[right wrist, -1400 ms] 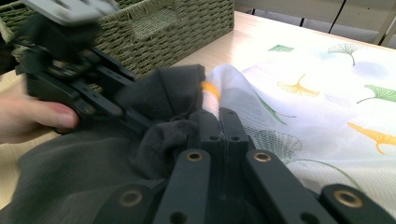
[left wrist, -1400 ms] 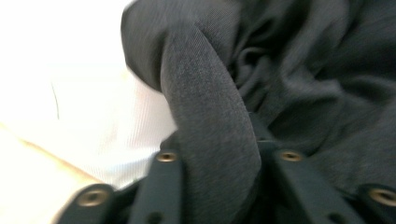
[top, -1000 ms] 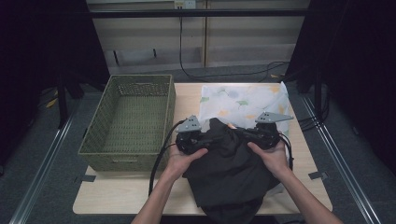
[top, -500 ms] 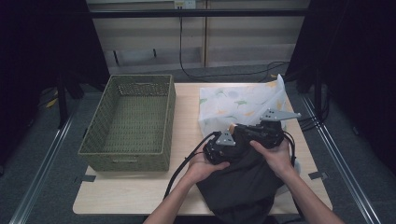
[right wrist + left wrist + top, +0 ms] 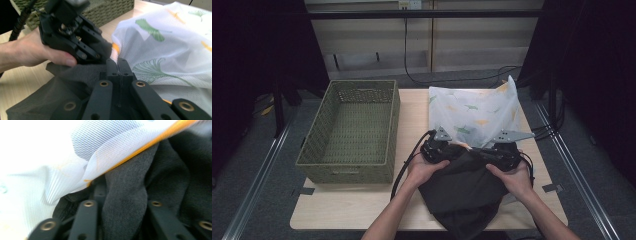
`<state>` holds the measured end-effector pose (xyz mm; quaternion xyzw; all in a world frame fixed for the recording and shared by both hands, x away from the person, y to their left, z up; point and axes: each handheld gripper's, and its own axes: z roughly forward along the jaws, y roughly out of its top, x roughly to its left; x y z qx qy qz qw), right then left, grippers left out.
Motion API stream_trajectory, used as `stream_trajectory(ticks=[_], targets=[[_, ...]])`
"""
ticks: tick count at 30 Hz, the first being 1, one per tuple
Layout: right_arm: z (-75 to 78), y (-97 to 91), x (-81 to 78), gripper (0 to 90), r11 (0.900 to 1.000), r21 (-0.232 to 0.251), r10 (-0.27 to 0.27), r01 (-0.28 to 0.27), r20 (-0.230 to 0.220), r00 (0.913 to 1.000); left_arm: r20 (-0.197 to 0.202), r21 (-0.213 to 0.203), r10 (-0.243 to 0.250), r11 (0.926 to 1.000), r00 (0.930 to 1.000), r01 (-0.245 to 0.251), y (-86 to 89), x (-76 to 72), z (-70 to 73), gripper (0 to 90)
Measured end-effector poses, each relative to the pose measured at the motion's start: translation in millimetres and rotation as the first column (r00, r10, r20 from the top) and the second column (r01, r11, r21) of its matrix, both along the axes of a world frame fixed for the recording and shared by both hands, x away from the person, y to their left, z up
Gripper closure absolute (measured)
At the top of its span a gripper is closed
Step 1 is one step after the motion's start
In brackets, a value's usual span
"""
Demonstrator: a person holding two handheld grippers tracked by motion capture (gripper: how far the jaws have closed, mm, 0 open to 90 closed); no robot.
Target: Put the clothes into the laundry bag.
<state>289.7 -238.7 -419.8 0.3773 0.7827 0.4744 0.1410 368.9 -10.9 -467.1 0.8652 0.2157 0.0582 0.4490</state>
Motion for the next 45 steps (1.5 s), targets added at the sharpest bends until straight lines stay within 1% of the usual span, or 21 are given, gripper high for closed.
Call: stream_trajectory(ticks=[3, 5, 6, 9, 12, 13, 15, 17, 20, 21, 22, 23, 27, 29, 30, 31, 33, 37, 39, 41, 45], targets=[[-4.9, 1.3, 3.4, 90.0, 1.0000, -0.001, 0.002, -0.002, -0.006, 1.0000, -0.001, -0.038, -0.010, 0.9992, 1.0000, 0.010, 9.1, -6.4, 3.4, 50.1], [-6.2, 2.6, 5.4, 90.0, 1.0000, 0.000, 0.001, -0.001, -0.007, 1.0000, 0.019, -0.067, 0.023, 0.9976, 0.9996, -0.021, 17.6, -14.2, 10.3, 37.6], [-6.8, 2.7, 6.6, 90.0, 1.0000, 0.004, 0.004, -0.004, -0.006, 1.0000, 0.021, -0.105, 0.026, 0.9942, 0.9994, -0.023, 23.6, -19.1, 14.8, 33.1], [-8.2, 3.9, 9.0, 90.0, 1.0000, 0.008, -0.005, 0.006, -0.012, 0.9999, 0.049, -0.151, 0.025, 0.9884, 0.9985, -0.017, 33.0, -31.6, 25.4, 27.5], [-8.1, 5.2, 9.9, 90.0, 0.9999, 0.010, -0.007, 0.007, -0.011, 0.9999, 0.085, -0.186, 0.003, 0.9826, 0.9964, 0.013, 37.0, -48.4, 34.7, 27.2], [-7.9, 5.4, 10.1, 90.0, 0.9999, 0.013, -0.008, 0.008, -0.011, 0.9999, 0.092, -0.201, -0.027, 0.9786, 0.9954, 0.045, 34.6, -54.3, 36.0, 27.9], [-7.0, 5.4, 10.7, 90.0, 0.9997, 0.022, -0.010, 0.010, -0.012, 0.9999, 0.096, -0.191, -0.071, 0.9776, 0.9928, 0.088, 25.2, -60.7, 34.2, 27.3], [-6.8, 4.9, 11.4, 90.0, 0.9996, 0.027, -0.009, 0.010, -0.013, 0.9999, 0.079, -0.158, -0.092, 0.9820, 0.9926, 0.103, 11.8, -62.9, 26.8, 24.2], [-5.5, 3.7, 11.1, 90.0, 0.9994, 0.033, -0.010, 0.011, -0.012, 0.9999, 0.047, -0.043, -0.095, 0.9943, 0.9944, 0.097, -11.3, -59.1, 1.4, 18.3], [-4.5, 3.0, 10.7, 90.0, 0.9993, 0.034, -0.013, 0.013, -0.007, 0.9999, 0.038, -0.039, -0.081, 0.9958, 0.9960, 0.083, -14.6, -57.3, -5.9, 17.9], [-3.7, 2.8, 10.5, 90.0, 0.9991, 0.039, -0.017, 0.017, -0.007, 0.9998, 0.052, -0.026, -0.055, 0.9981, 0.9971, 0.057, -15.6, -54.9, -13.1, 18.9], [-2.8, 1.9, 10.4, 90.0, 0.9993, 0.036, -0.012, 0.012, -0.003, 0.9999, 0.072, -0.028, -0.035, 0.9989, 0.9968, 0.037, -15.2, -53.4, -18.3, 26.6], [1.1, -0.4, 9.0, 90.0, 0.9992, 0.038, -0.015, 0.015, 0.006, 0.9999, 0.099, -0.015, 0.009, 0.9999, 0.9950, -0.008, -5.4, -46.8, -19.6, 70.5], [2.8, -1.0, 8.7, 89.9, 0.9991, 0.039, -0.017, 0.016, 0.009, 0.9998, 0.098, 0.007, 0.007, 0.9999, 0.9952, -0.008, -0.9, -43.0, -16.4, 77.3], [3.3, -0.9, 8.7, 90.0, 0.9991, 0.038, -0.016, 0.016, 0.010, 0.9998, 0.113, 0.021, 0.022, 0.9995, 0.9933, -0.024, 1.6, -40.9, -13.6, 79.3], [4.5, 0.2, 8.4, 90.0, 0.9990, 0.040, -0.020, 0.020, 0.006, 0.9998, 0.097, 0.031, 0.032, 0.9989, 0.9947, -0.035, 5.3, -38.1, -11.2, 79.9], [7.1, 3.8, 8.7, 90.0, 0.9993, 0.034, -0.016, 0.016, -0.002, 0.9999, 0.069, 0.005, 0.018, 0.9998, 0.9974, -0.019, 15.6, -32.8, -8.8, 80.0], [16.1, 15.9, 9.4, 90.0, 0.9986, 0.053, 0.003, -0.001, -0.040, 0.9992, 0.058, 0.038, 0.008, 0.9992, 0.9983, -0.010, 32.9, -33.4, 3.3, 79.9], [24.2, 26.4, 9.3, 90.0, 0.9980, 0.060, 0.023, -0.020, -0.045, 0.9987, 0.054, 0.029, -0.010, 0.9995, 0.9985, 0.009, 38.3, -34.8, 9.9, 79.8], [35.1, 36.0, 9.3, 90.0, 0.9949, 0.093, 0.044, -0.040, -0.046, 0.9980, 0.035, -0.011, -0.028, 0.9996, 0.9990, 0.028, 45.0, -36.2, 16.7, 79.4], [43.0, 47.6, 10.9, 89.8, 0.9941, 0.091, 0.063, -0.060, -0.035, 0.9974, 0.031, -0.039, 0.000, 0.9992, 0.9995, 0.002, 52.1, -40.9, 24.7, 75.1]])
